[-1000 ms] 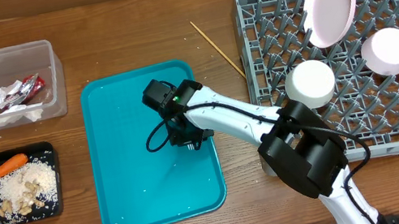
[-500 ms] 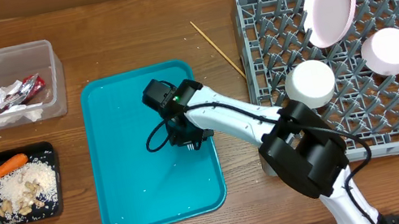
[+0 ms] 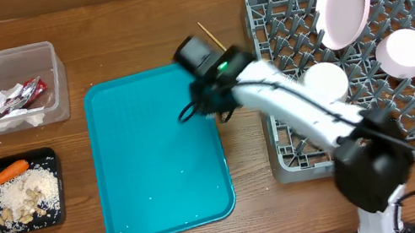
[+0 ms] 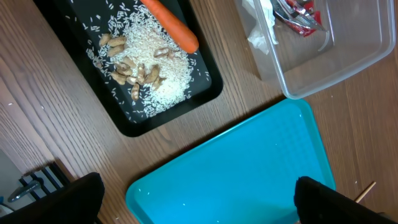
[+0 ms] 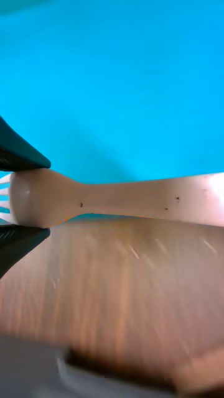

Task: Sort waste into correct bins and load items into the dishwasher rack
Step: 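Carry the fork right into the grey rack and release it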

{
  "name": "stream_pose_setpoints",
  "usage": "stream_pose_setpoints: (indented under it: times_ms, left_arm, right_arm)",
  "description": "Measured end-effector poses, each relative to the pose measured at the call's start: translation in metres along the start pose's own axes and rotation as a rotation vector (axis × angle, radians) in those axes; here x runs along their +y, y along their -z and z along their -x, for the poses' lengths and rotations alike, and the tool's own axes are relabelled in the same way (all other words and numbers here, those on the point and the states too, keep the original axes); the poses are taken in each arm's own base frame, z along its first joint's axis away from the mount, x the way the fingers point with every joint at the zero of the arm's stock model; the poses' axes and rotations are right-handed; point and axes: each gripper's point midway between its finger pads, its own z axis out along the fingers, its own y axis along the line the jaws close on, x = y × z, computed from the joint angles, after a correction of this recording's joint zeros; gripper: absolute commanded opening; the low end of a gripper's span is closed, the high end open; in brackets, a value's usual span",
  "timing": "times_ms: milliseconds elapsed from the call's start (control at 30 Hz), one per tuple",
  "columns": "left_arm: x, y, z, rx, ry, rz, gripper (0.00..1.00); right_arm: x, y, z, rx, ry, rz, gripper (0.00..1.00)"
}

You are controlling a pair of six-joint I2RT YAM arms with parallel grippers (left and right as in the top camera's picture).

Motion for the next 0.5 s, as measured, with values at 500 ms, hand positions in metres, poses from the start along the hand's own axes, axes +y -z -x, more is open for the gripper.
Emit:
stream_pose_setpoints:
  times_ms: [500]
  left_arm:
    - [0.0, 0.0, 0.0, 0.0, 0.0, 0.0, 1.0]
  right_arm:
    - [-0.176, 0.061, 0.104, -0.217, -0.178, -0.078, 0.13]
